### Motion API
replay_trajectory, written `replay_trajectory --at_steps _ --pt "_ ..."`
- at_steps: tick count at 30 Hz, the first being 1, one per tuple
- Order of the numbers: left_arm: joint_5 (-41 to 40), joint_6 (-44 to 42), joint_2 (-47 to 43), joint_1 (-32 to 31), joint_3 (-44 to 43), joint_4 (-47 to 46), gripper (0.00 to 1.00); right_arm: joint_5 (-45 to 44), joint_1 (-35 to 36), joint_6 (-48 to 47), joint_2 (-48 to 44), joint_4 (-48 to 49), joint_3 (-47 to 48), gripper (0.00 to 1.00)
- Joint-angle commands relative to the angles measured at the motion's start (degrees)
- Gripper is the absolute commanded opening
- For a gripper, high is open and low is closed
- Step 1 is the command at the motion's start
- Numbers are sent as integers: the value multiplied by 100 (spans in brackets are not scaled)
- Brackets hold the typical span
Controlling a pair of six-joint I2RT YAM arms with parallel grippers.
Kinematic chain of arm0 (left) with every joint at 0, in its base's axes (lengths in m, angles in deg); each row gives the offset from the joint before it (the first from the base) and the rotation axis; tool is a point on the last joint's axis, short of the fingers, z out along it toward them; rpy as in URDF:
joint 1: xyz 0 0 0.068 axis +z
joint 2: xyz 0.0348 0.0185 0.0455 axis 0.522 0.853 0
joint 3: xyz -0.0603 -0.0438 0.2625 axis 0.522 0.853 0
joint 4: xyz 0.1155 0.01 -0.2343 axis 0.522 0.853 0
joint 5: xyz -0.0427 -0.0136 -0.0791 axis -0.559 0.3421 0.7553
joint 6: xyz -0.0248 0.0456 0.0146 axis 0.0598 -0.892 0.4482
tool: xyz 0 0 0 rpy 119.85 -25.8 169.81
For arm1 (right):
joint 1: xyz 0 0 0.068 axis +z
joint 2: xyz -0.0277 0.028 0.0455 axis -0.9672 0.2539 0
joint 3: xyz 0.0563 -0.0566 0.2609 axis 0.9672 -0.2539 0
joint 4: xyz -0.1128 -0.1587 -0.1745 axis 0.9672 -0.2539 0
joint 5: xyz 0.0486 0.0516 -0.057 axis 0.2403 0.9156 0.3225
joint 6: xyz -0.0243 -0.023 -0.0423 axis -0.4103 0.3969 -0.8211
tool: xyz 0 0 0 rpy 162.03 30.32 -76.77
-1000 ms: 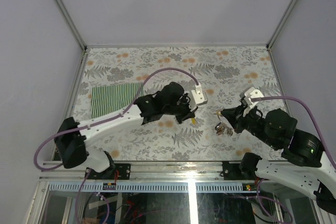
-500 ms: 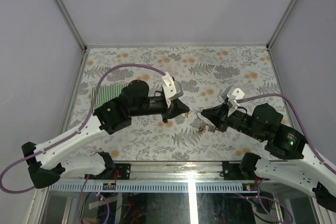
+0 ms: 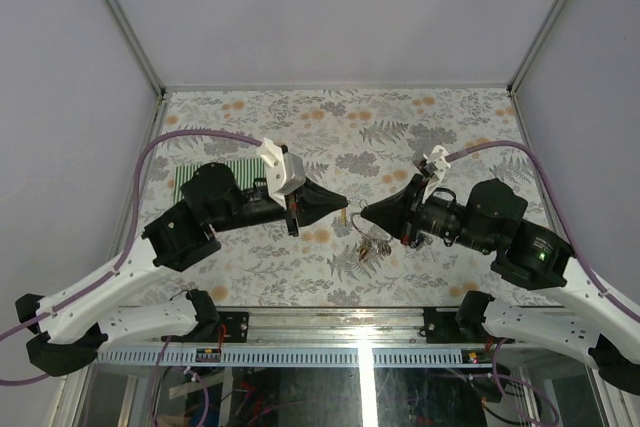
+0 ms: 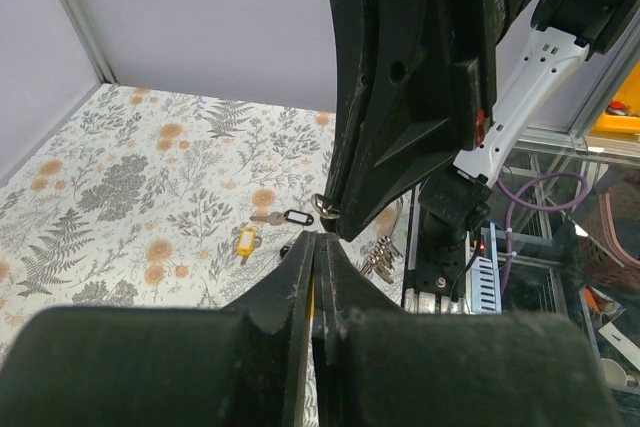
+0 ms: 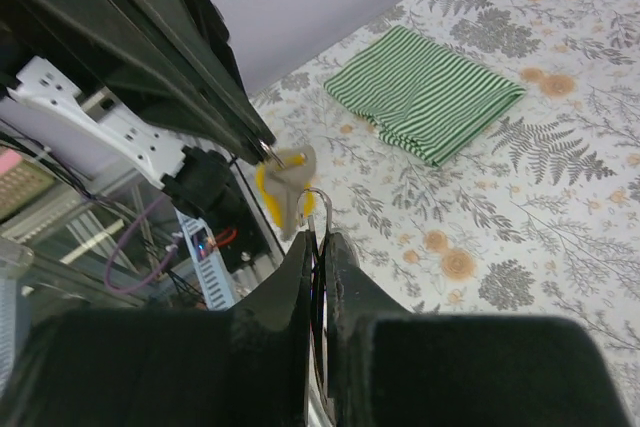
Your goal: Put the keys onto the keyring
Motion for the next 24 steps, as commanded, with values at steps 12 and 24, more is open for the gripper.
replay_trajectory --at_steps 12,24 --pt "124 -50 72 15 -200 -330 0 51 37 983 237 579 617 0" --pt "220 -55 163 19 -276 -378 0 67 36 1126 248 641 590 0"
